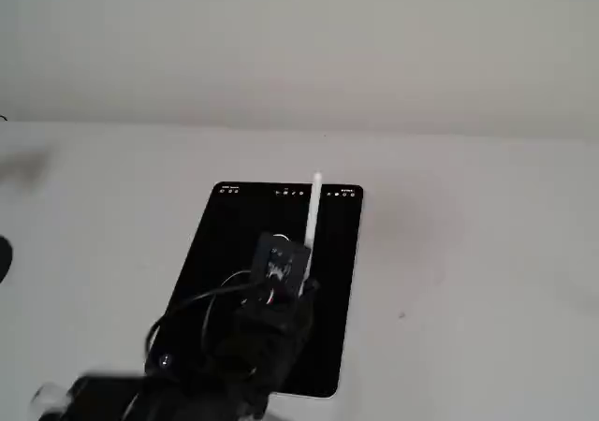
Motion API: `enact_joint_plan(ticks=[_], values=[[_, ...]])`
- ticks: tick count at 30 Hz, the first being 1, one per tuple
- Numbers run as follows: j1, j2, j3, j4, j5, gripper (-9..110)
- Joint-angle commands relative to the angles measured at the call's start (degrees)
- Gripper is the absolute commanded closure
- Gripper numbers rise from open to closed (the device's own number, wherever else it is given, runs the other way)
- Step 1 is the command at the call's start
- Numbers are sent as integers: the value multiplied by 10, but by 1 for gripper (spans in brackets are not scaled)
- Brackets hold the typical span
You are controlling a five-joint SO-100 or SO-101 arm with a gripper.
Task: Draw 2 dots in a circle representing the eyes of a stickman
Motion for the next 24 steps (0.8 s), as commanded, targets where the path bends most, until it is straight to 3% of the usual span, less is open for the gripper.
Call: enact_joint_plan(ticks=[1,12,24], values=[[-1,-40,-82,-43,-17,101],[-43,18,-125,45,-15,101],[-96,-29,-199,42,-18,101]])
